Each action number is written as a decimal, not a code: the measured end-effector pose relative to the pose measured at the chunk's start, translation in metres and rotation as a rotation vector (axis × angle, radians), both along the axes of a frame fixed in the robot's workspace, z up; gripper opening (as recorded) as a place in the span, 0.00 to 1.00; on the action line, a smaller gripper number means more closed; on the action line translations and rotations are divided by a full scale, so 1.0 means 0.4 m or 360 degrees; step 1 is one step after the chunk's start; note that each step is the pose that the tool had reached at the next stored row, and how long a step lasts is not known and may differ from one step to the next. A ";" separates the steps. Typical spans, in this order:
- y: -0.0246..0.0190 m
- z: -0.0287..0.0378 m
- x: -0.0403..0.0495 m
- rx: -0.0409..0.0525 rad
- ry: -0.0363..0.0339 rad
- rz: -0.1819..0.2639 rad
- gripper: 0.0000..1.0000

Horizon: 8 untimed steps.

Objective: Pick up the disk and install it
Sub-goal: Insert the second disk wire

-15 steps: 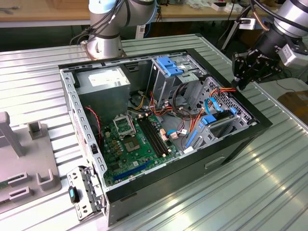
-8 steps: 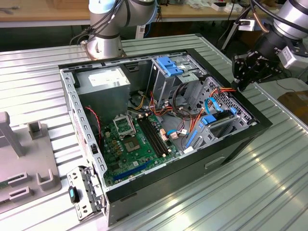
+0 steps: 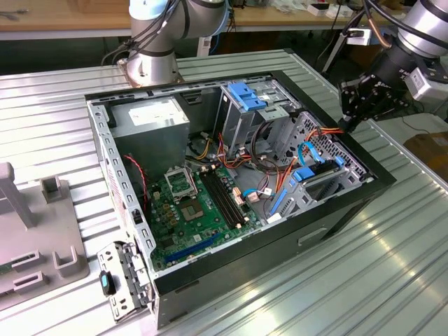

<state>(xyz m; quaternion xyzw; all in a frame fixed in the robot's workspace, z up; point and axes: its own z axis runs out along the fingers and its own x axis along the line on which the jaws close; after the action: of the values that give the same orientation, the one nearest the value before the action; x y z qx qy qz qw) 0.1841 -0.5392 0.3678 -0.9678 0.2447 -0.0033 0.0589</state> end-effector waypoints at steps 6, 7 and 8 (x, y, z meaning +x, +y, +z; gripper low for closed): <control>0.000 0.000 0.000 0.0000 0.0000 0.0000 0.16; 0.000 0.000 0.000 0.0000 0.0000 0.0000 0.16; 0.000 0.000 0.000 0.0000 0.0000 0.0000 0.16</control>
<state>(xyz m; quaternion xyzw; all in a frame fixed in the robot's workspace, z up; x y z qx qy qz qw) 0.1841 -0.5391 0.3678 -0.9678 0.2447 -0.0033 0.0589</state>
